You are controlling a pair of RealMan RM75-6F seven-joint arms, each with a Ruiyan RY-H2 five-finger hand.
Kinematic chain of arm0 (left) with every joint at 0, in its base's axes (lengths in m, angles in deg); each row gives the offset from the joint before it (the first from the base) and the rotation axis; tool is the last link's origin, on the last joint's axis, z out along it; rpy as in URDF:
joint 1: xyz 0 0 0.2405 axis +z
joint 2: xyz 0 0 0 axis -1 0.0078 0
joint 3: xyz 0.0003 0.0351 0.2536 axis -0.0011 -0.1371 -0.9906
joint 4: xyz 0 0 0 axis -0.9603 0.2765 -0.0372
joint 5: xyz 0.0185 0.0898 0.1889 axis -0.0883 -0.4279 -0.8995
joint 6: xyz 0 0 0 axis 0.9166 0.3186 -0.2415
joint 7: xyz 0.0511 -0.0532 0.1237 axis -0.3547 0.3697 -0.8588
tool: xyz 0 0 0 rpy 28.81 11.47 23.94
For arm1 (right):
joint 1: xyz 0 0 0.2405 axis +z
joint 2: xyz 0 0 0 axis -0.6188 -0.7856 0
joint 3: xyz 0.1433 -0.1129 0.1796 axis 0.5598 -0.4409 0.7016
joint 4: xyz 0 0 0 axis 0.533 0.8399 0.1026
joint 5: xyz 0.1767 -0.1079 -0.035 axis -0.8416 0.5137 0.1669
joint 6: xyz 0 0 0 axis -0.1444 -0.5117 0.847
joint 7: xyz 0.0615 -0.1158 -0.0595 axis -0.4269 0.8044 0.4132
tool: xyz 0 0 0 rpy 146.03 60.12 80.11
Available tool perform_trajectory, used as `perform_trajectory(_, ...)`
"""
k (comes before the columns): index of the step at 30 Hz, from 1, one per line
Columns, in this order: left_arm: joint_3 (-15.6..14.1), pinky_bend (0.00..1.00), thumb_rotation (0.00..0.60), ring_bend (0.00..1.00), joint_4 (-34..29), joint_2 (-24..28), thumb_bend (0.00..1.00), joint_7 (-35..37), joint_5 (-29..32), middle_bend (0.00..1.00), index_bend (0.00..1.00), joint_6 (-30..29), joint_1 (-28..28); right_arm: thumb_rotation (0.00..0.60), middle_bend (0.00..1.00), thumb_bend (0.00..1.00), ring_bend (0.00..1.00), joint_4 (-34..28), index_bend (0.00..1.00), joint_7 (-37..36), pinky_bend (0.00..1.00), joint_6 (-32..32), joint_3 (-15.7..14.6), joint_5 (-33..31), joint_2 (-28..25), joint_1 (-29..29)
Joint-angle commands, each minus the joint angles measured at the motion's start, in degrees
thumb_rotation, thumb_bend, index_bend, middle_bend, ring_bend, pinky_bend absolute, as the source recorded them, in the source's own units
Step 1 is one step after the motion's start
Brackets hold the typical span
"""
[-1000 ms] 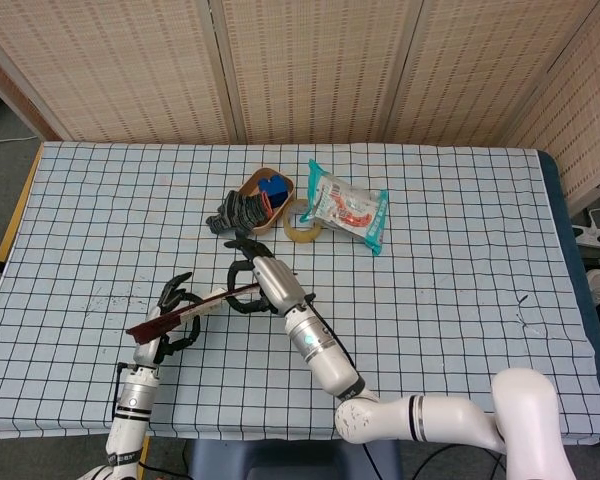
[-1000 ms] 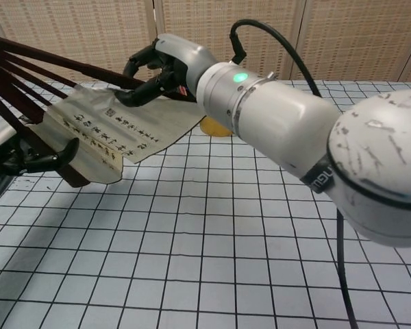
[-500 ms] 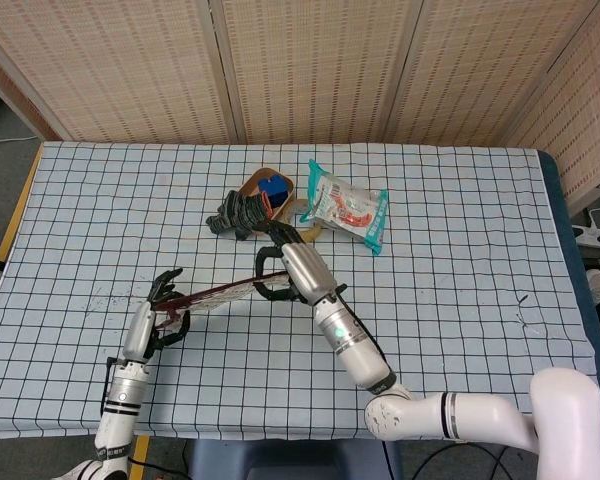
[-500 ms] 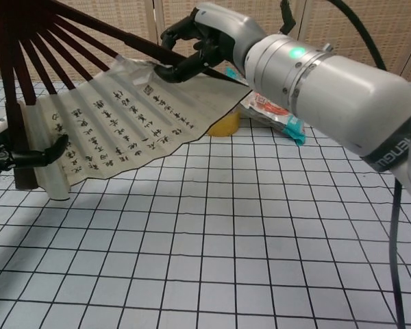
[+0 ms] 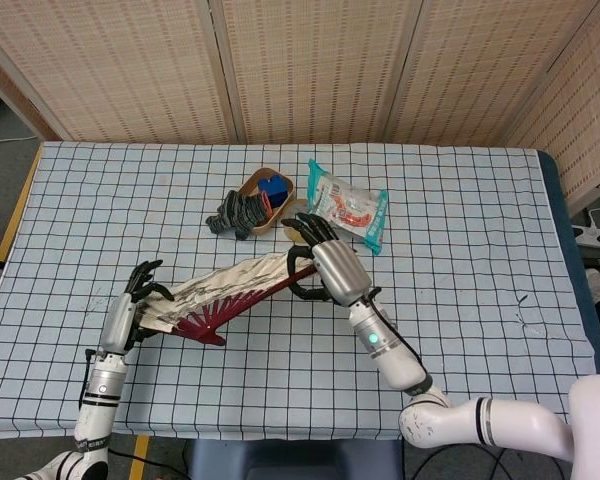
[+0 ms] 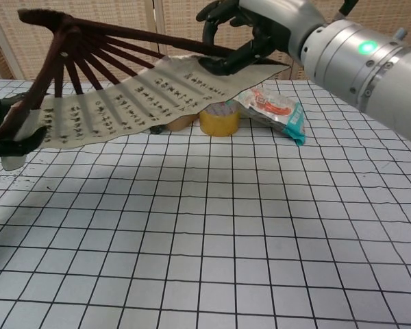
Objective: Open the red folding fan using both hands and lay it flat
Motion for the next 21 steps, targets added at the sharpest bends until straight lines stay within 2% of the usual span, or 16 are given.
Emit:
perform_trajectory(1, -0.5, 0.17, 0.600, 0.00, 1.4, 0.4, 0.49, 0.8, -0.2, 0.10, 0.50, 0.1, 0.1, 0.600, 0.11, 0.40, 0.00, -0.6, 0.76, 0.0, 0.00, -0.9, -1.4, 1.7, -1.6, -1.4)
perform_trajectory(8, -2.0, 0.17, 0.600, 0.00, 4.5, 0.5, 0.49, 1.7, -1.4, 0.10, 0.49, 0.3, 0.1, 0.600, 0.11, 0.40, 0.00, -0.3, 0.76, -0.1, 0.00, -3.7, -4.7, 6.6, -3.4, -4.2)
perform_trajectory(16, -3.5, 0.17, 0.600, 0.00, 8.8, -0.3, 0.49, 2.3, -3.3, 0.10, 0.47, -0.3, -0.1, 0.600, 0.11, 0.40, 0.00, 1.8, 0.75, 0.4, 0.00, -6.1, -8.5, 12.4, -3.2, -6.3)
perform_trajectory(19, -3.7, 0.17, 0.600, 0.00, 9.7, -0.5, 0.49, 2.1, -3.6, 0.10, 0.44, -0.5, -0.1, 0.600, 0.11, 0.40, 0.00, 1.9, 0.75, 0.7, 0.00, -6.6, -9.1, 13.4, -3.2, -6.7)
perform_trajectory(21, -4.0, 0.17, 0.600, 0.00, 10.8, -0.7, 0.49, 1.8, -4.1, 0.09, 0.39, -0.8, -0.1, 0.600, 0.11, 0.41, 0.00, 2.1, 0.75, 1.1, 0.00, -7.3, -9.7, 14.7, -3.3, -7.1)
